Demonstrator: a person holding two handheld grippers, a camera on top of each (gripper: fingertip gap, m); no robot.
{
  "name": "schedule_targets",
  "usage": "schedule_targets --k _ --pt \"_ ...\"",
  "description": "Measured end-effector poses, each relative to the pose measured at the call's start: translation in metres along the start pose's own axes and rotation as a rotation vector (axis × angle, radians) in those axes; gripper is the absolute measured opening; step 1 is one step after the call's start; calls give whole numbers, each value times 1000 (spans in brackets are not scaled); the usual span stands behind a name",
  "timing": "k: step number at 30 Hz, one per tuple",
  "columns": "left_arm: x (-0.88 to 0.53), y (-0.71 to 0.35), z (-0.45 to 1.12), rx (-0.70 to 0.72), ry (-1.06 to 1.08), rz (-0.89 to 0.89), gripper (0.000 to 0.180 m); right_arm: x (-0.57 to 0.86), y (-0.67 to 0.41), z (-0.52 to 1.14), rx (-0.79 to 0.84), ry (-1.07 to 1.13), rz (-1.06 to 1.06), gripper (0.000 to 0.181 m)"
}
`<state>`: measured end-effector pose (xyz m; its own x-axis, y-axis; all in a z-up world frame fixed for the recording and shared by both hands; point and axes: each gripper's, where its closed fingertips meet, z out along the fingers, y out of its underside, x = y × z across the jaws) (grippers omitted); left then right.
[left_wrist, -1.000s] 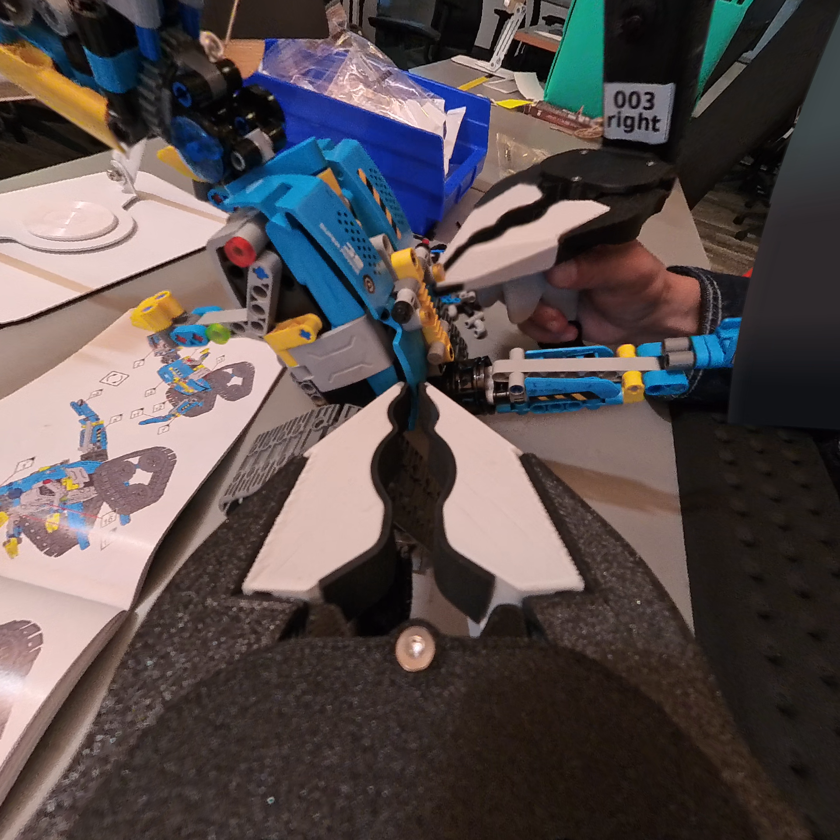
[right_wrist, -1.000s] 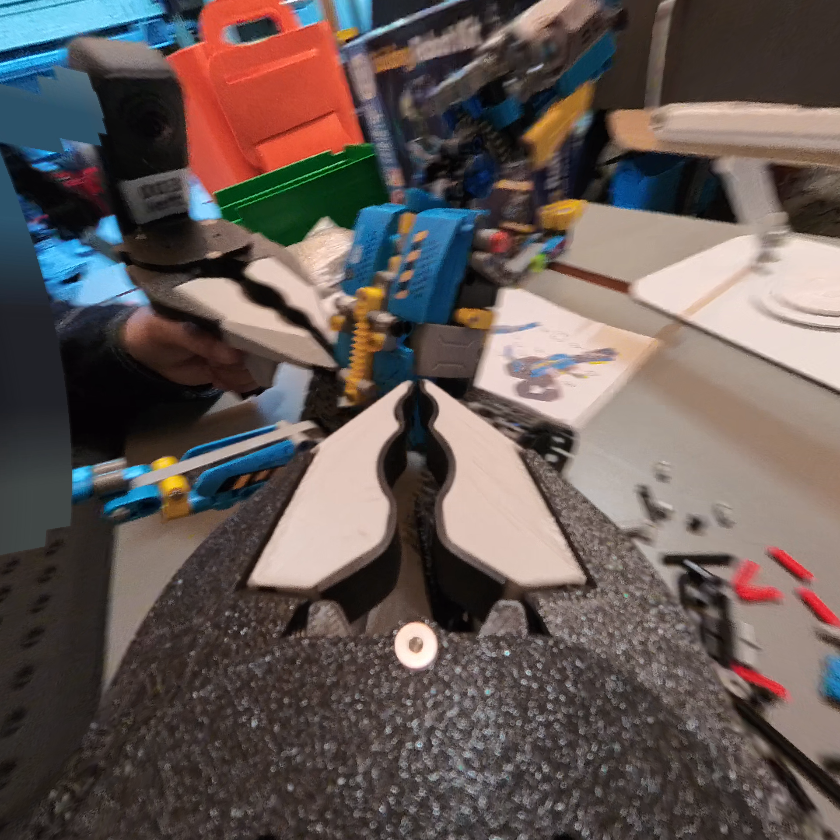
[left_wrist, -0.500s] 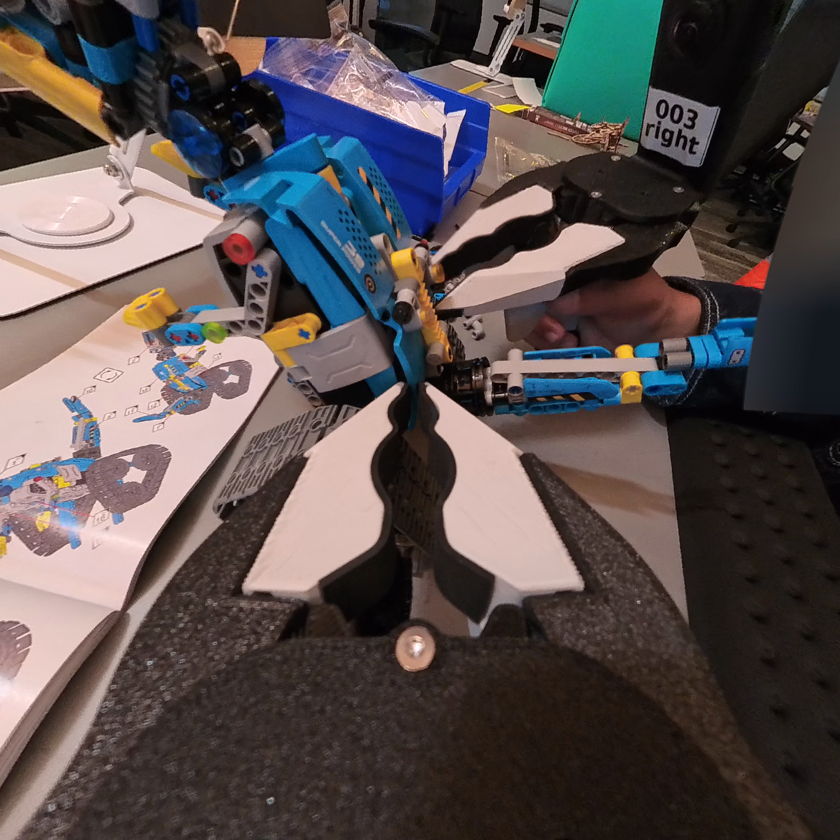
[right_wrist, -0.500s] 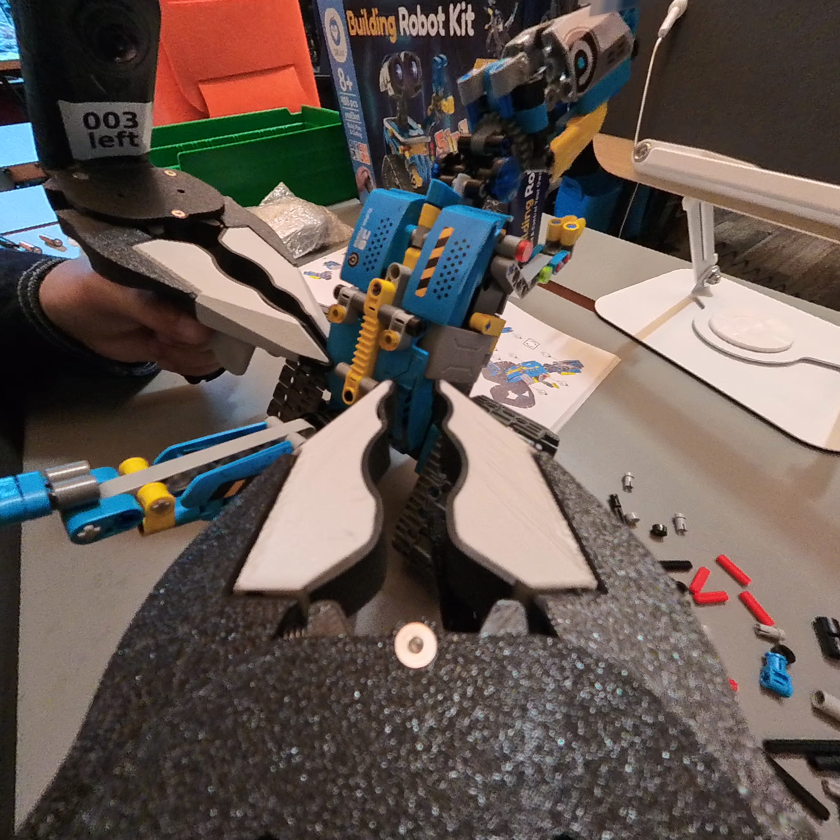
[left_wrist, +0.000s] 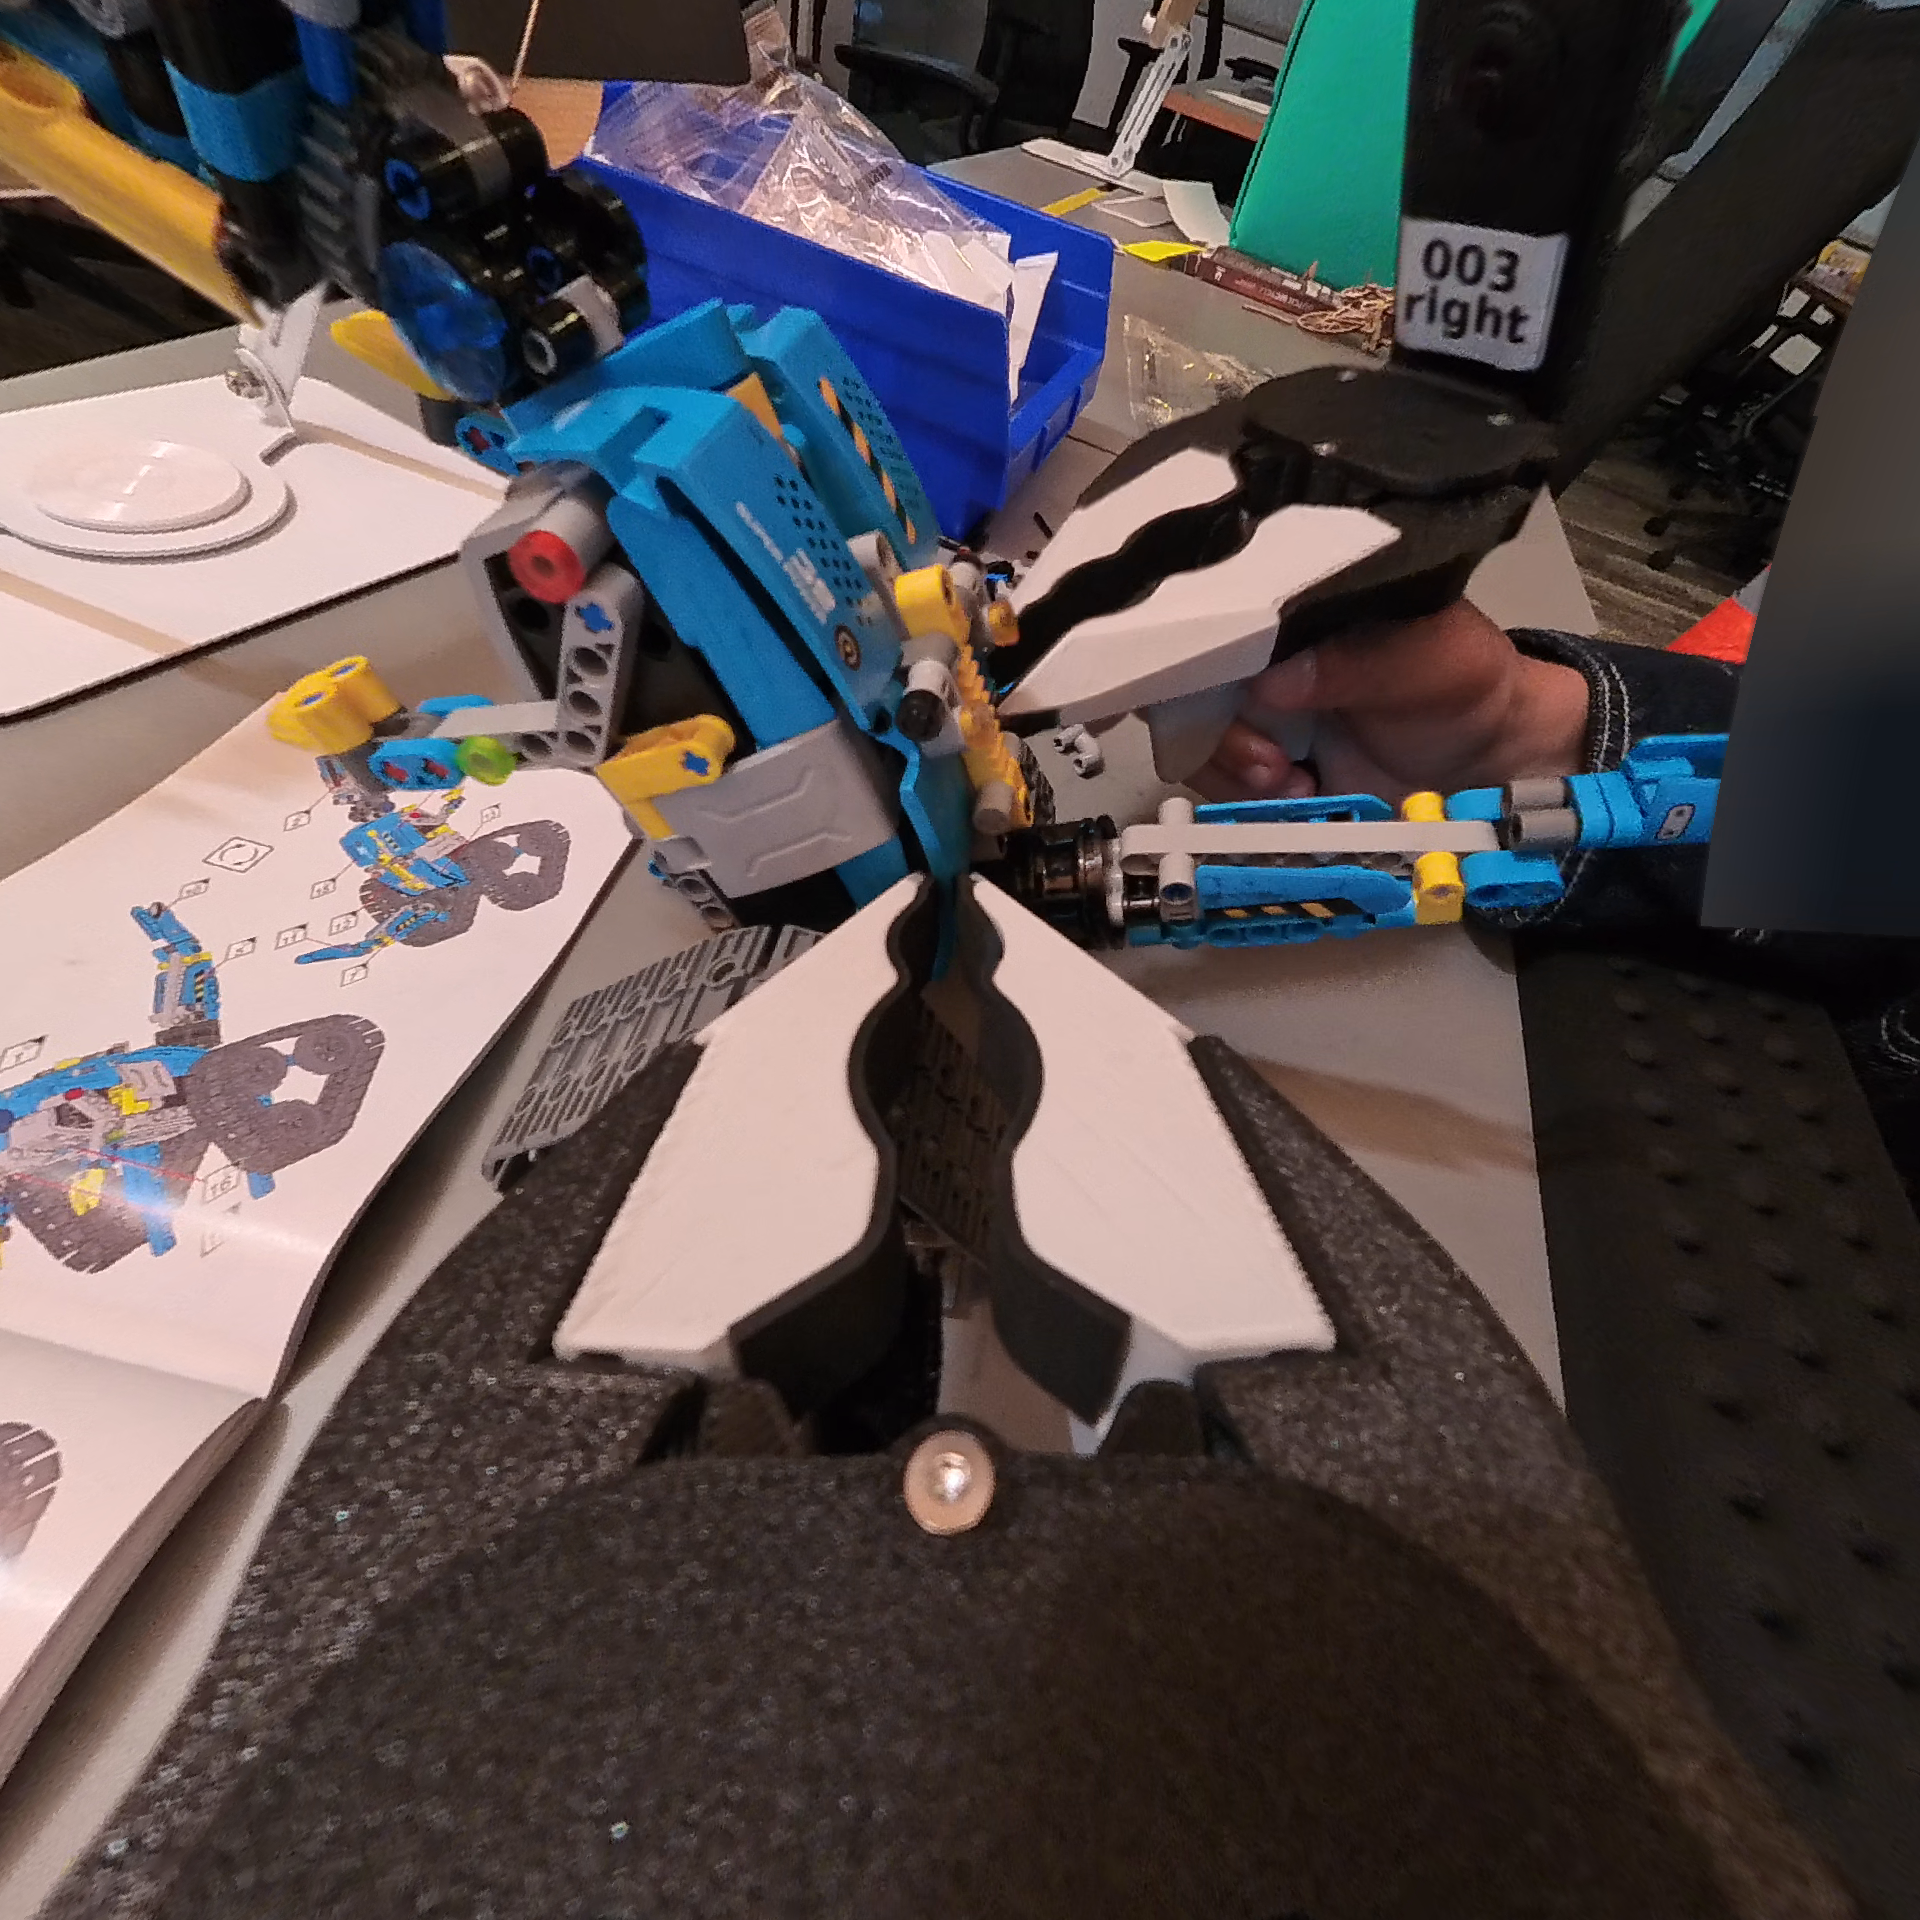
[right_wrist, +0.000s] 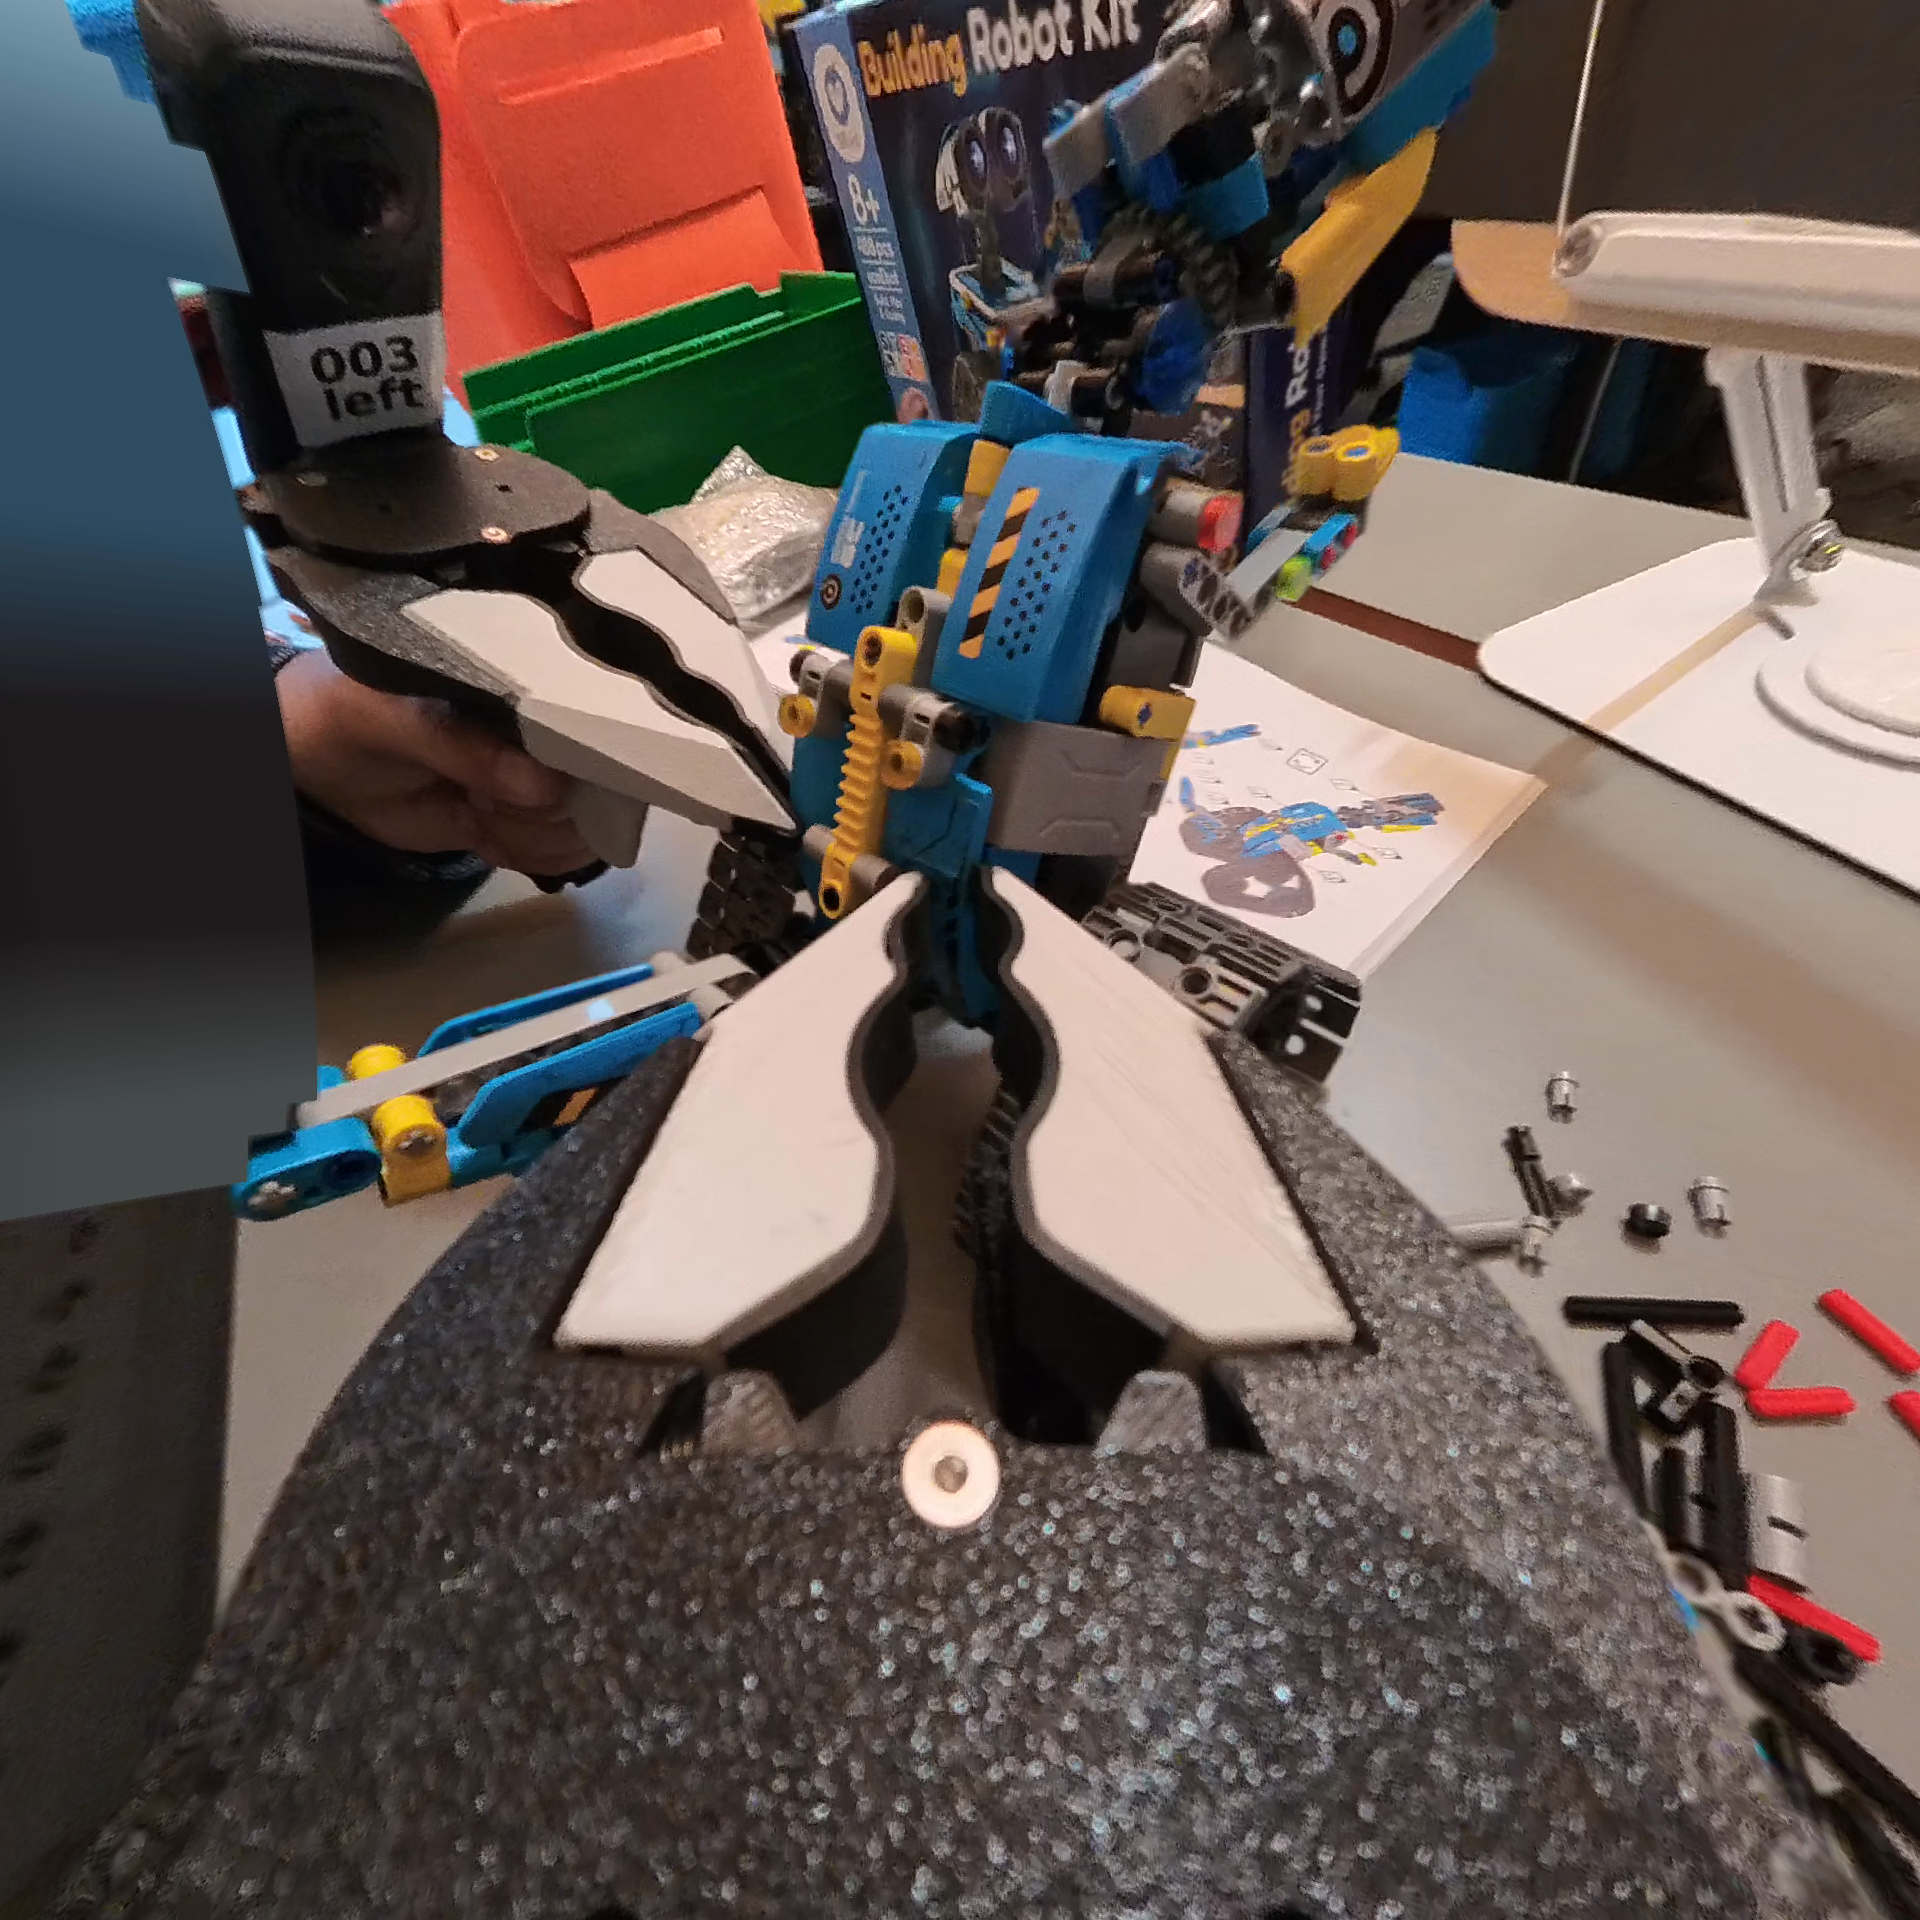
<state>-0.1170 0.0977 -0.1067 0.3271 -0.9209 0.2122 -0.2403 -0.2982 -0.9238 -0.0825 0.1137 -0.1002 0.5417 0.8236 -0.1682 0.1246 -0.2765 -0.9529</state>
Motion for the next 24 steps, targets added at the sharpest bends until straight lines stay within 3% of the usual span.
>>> schedule_targets --k 16,18,24 --pt "0 0 0 0 8 -4 1 1 -18 -5 138 -171 296 13" --pt "1 0 0 0 8 -4 1 3 -11 -3 94 -128 233 5" --pt "0 0 -1 -1 6 -6 1 3 -12 3 82 -57 49 8"
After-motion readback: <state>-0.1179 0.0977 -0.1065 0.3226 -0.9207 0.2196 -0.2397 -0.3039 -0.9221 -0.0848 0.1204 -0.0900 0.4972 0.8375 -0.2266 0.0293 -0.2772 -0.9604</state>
